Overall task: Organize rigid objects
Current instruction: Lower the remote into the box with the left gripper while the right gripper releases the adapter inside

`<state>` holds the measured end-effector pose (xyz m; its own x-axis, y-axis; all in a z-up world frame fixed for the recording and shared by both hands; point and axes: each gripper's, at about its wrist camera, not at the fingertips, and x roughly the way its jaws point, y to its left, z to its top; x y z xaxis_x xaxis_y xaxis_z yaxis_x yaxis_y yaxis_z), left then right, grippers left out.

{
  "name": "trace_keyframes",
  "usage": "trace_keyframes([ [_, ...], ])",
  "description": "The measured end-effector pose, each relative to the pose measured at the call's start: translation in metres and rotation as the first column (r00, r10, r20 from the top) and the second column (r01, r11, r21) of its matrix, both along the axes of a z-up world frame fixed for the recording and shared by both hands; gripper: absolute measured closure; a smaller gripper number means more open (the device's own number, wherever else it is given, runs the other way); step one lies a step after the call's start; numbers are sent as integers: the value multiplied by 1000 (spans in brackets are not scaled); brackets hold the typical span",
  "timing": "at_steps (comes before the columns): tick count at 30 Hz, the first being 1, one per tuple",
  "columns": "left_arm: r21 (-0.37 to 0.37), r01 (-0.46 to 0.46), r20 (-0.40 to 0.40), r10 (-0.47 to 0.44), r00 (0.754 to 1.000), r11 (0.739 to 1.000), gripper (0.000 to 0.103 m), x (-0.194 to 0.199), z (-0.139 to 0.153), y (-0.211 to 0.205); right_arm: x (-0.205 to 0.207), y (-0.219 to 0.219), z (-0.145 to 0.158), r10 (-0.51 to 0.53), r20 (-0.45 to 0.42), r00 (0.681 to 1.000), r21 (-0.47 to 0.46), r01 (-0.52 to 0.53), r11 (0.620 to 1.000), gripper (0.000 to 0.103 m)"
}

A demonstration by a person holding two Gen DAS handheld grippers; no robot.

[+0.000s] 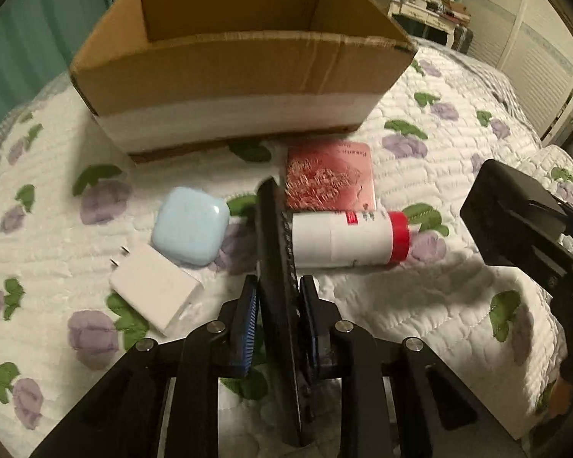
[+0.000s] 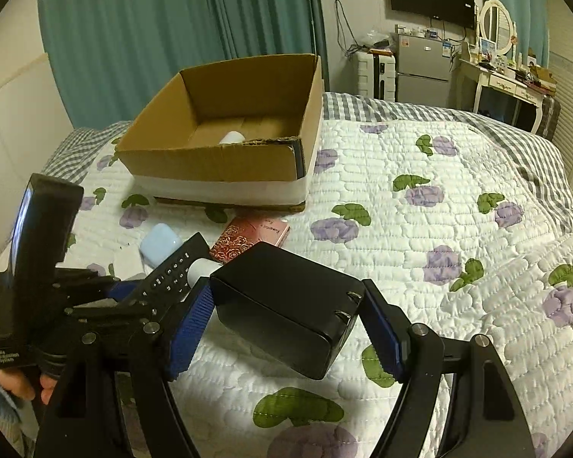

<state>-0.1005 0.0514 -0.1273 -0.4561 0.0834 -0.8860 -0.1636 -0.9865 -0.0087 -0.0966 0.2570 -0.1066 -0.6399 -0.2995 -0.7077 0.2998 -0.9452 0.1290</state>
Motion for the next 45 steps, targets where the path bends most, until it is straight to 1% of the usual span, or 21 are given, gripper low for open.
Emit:
trace_keyframes([
  [3,17,-19,-31,20,999,1000,83,8,15,-6,2,-1,5,0,-14,1000,0,0,1000,28],
  [6,16,-18,-92,19,996,1000,83,22,38,-8,6,-6,17,10,-40,999,7,-10,1000,28],
  [9,21,-15,-164,19,986,1000,83,34,68,-11,11,-11,33,24,-75,997,17,-23,1000,28],
  [12,4,-14,-242,15,970,1000,84,37,99,-13,11,-16,56,45,-120,992,24,-42,999,28],
  [16,-5,-20,-314,18,949,1000,84,20,134,-14,1,-26,89,75,-185,980,29,-71,997,28],
  [19,-18,-38,-345,29,938,999,83,1,149,-18,-16,-33,110,96,-218,971,14,-95,995,28],
  [22,-26,-43,-360,31,933,999,83,-26,157,-19,-39,-42,126,111,-253,961,19,-110,994,28],
  [26,-58,-51,-367,26,930,997,83,-67,154,-15,-76,-55,132,129,-267,955,27,-126,992,28],
  [28,-78,-57,-358,26,933,995,84,-88,146,-13,-96,-61,129,137,-267,954,44,-130,991,28],
  [30,-89,-65,-346,30,938,994,83,-106,134,-13,-113,-64,123,143,-263,954,56,-133,990,28],
  [33,-98,-74,-311,40,950,992,83,-128,108,-13,-140,-66,107,143,-239,960,61,-132,989,28],
  [36,-90,-77,-277,49,960,993,83,-140,82,-14,-156,-64,90,144,-204,968,48,-137,989,28],
  [38,-95,-74,-266,47,963,993,83,-143,72,-13,-163,-64,80,152,-181,972,51,-145,988,28],
  [43,-90,-76,-262,50,964,993,83,-146,63,-11,-165,-62,68,149,-162,975,53,-142,988,28],
  [44,-83,-77,-257,53,965,994,80,-146,62,-12,-165,-61,68,148,-163,976,54,-141,988,28],
  [45,-75,-72,-261,50,964,995,80,-144,64,-12,-163,-60,69,148,-165,975,55,-140,989,28],
])
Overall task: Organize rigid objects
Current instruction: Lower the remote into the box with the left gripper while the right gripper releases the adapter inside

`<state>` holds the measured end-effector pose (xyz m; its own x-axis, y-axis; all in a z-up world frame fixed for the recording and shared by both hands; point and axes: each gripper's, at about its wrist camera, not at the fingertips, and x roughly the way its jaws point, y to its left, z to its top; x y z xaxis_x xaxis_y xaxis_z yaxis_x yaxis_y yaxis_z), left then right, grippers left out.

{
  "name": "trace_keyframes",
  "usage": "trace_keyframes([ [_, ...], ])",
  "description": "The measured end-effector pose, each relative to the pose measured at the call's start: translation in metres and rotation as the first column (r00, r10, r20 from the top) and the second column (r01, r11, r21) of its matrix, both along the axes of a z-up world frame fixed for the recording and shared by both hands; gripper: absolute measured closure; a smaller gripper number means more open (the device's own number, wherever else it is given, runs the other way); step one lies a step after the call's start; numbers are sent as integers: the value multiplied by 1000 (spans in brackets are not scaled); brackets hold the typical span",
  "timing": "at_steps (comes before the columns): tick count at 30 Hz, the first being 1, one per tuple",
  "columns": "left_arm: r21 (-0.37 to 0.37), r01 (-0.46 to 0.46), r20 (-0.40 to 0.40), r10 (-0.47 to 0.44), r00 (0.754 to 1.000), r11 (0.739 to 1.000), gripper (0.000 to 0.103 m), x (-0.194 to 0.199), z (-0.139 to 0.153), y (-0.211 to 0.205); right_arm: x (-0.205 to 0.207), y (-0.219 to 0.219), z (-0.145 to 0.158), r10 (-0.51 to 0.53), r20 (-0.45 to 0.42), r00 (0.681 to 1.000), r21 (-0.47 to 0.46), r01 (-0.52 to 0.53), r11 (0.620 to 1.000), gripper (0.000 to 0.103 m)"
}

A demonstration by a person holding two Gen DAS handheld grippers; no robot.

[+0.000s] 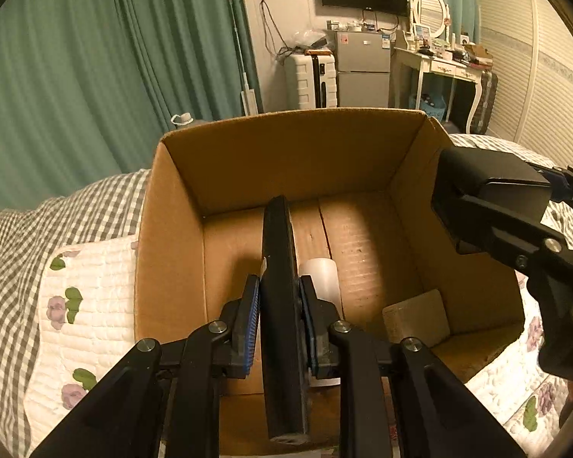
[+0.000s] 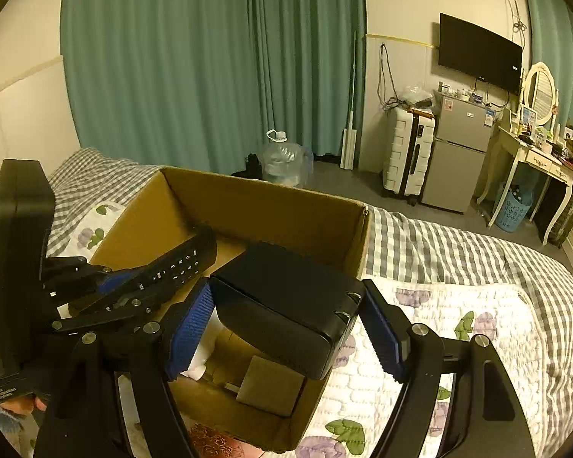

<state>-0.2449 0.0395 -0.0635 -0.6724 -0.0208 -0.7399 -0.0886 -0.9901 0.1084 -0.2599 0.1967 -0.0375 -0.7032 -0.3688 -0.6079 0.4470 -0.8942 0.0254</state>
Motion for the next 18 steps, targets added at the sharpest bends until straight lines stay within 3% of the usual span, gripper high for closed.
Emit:
trace_keyframes([
  [1,2,0,-7,0,1000,1000,79,2,2,0,2,2,1,-1,-4,1000,-1,1,1000,28],
  [2,0,-6,-25,6,1000,1000,70,4,9,1,3,3,3,-3,-5,1000,-3,3,1000,28],
  [3,-6,-12,-46,12,999,1000,45,8,15,1,4,5,5,-4,-7,1000,-5,4,1000,28],
  [4,-14,-21,-77,20,997,1000,39,13,23,1,6,6,9,-7,-11,1000,-7,7,1000,28],
  [6,-17,-18,-118,16,993,1000,39,21,33,-1,6,6,15,-11,-18,1000,-8,11,1000,28],
  [12,19,-54,-122,56,991,998,38,40,51,-25,-4,-8,23,12,-8,1000,-13,-12,1000,27],
  [18,51,-101,-128,107,986,994,38,42,49,-48,-32,-37,-1,21,32,999,23,-22,999,27],
])
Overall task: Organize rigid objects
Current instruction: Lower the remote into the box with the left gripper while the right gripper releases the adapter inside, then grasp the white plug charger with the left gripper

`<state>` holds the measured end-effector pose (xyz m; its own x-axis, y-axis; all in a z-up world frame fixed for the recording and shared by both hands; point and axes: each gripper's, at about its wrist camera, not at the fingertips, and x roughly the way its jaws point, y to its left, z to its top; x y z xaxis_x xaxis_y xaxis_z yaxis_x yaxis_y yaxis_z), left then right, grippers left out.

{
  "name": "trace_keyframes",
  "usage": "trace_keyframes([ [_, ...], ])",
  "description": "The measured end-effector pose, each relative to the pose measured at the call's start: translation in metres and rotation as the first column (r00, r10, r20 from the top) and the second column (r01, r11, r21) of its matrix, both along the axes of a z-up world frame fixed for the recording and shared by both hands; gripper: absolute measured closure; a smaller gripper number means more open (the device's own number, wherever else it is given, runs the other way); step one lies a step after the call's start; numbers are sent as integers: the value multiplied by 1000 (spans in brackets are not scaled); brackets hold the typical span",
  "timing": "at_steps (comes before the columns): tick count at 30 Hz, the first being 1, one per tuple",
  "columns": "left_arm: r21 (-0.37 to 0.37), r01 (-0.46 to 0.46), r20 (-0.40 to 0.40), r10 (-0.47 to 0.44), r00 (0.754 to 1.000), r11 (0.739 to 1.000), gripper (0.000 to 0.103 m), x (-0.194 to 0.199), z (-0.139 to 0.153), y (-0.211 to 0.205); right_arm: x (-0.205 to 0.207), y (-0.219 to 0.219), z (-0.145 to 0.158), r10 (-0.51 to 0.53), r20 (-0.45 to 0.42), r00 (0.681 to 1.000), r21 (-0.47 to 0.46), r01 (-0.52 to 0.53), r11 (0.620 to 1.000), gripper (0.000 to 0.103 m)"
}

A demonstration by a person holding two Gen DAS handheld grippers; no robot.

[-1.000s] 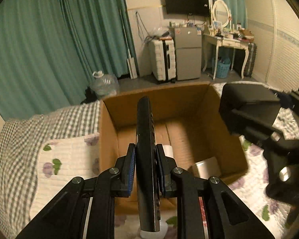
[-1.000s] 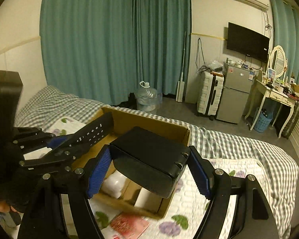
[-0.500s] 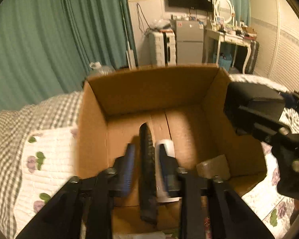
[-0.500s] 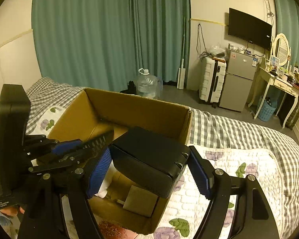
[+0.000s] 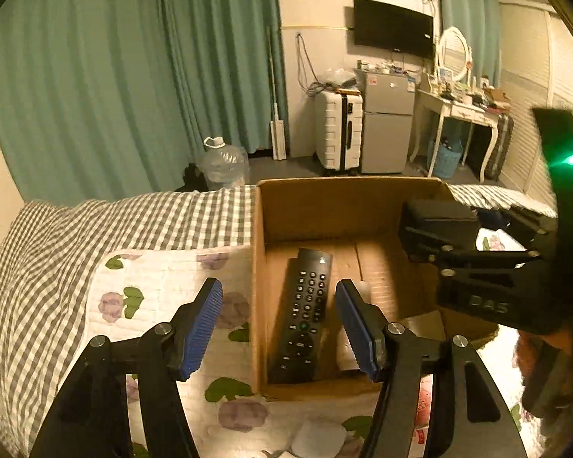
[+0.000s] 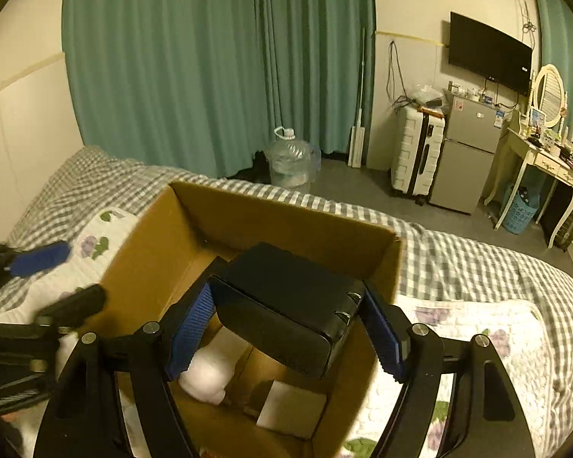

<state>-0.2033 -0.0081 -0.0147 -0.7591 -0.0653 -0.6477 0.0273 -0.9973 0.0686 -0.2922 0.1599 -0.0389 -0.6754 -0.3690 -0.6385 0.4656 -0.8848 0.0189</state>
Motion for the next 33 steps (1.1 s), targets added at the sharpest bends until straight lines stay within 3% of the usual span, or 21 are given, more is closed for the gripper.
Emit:
trace_keyframes([
  [5,12,2,-13,-2,1000,1000,38,2,-1,-5,-11,-11,-8,2,-21,1000,10,-1,1000,26],
  [10,-15,-9,-43,8,999,1000,38,16,8,-2,6,-3,12,-38,-75,996,-16,37,999,14],
  [14,-17,-6,-64,5,998,1000,38,39,20,-2,42,19,31,-66,-106,992,-24,64,998,5],
  [22,-12,-24,-49,24,999,1000,34,79,24,-9,114,63,50,-94,-111,989,-44,90,995,1],
  [28,6,-47,19,47,999,999,34,97,-6,-16,151,65,31,-101,-79,992,-34,99,995,0],
  [33,7,-49,116,48,992,999,34,101,-59,-18,160,51,-20,-58,-2,998,14,58,998,0],
])
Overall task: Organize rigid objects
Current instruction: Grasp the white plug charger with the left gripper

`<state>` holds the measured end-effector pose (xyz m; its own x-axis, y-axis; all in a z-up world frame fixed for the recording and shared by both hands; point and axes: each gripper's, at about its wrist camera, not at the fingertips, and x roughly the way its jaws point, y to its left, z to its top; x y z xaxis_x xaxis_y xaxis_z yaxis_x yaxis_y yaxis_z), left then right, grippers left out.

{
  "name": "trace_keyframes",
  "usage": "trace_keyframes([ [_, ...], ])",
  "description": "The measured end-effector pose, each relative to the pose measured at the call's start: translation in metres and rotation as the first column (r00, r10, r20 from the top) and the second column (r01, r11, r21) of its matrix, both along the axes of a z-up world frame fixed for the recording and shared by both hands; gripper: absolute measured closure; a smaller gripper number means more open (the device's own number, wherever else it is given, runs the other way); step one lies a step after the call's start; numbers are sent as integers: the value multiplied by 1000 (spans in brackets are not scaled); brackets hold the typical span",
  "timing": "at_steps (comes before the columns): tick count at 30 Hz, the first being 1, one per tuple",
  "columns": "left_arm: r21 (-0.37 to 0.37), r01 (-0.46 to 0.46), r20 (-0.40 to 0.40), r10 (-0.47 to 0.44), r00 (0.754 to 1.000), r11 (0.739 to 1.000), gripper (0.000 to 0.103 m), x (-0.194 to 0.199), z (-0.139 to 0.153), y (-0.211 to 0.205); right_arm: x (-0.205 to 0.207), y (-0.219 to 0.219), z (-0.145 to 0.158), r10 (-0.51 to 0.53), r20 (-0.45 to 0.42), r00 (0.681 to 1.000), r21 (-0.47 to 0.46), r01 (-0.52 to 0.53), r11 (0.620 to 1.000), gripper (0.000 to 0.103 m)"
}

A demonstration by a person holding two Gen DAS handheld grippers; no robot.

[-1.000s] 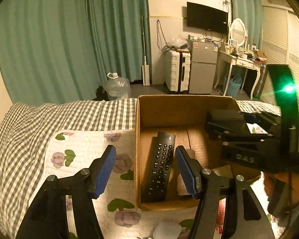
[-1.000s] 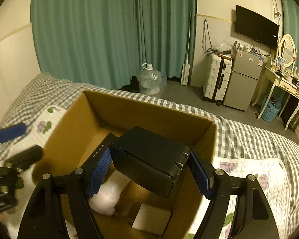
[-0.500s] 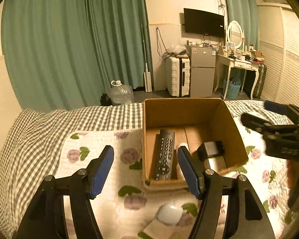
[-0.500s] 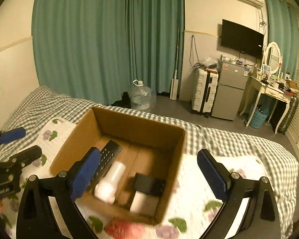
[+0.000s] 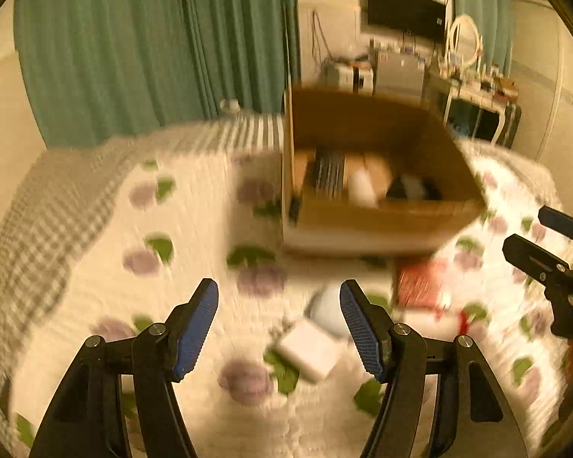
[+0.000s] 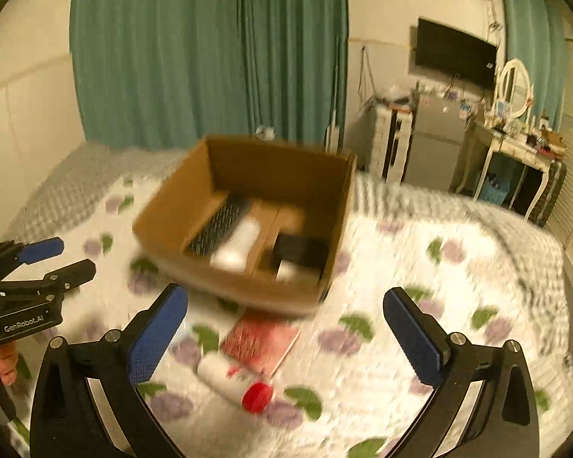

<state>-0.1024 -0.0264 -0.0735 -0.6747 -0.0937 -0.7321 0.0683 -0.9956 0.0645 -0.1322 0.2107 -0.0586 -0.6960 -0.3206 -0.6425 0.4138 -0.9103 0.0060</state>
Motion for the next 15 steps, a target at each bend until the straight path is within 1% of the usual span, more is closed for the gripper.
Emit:
trace_keyframes([
  [2,-18,7,71,-6,997,1000,34,-6,-30,2,-1,-4,-19,29,21,999,20,-29,999,0],
  [4,-2,19,131,-18,991,1000,34,-12,-49,1,-5,-5,-35,45,40,998,30,-46,998,0],
  [6,14,18,165,-20,986,1000,34,-13,-62,0,-10,-3,-50,47,76,996,24,-49,999,0],
  [7,9,22,177,-23,984,1000,34,-16,-65,2,-12,-1,-57,43,93,995,16,-45,999,0],
  [9,11,42,171,-44,984,999,34,-15,-65,6,-16,2,-64,38,122,992,1,-39,999,0],
  [15,11,107,221,-107,969,994,34,-22,-77,21,-16,6,-68,36,137,990,-6,-36,999,0],
])
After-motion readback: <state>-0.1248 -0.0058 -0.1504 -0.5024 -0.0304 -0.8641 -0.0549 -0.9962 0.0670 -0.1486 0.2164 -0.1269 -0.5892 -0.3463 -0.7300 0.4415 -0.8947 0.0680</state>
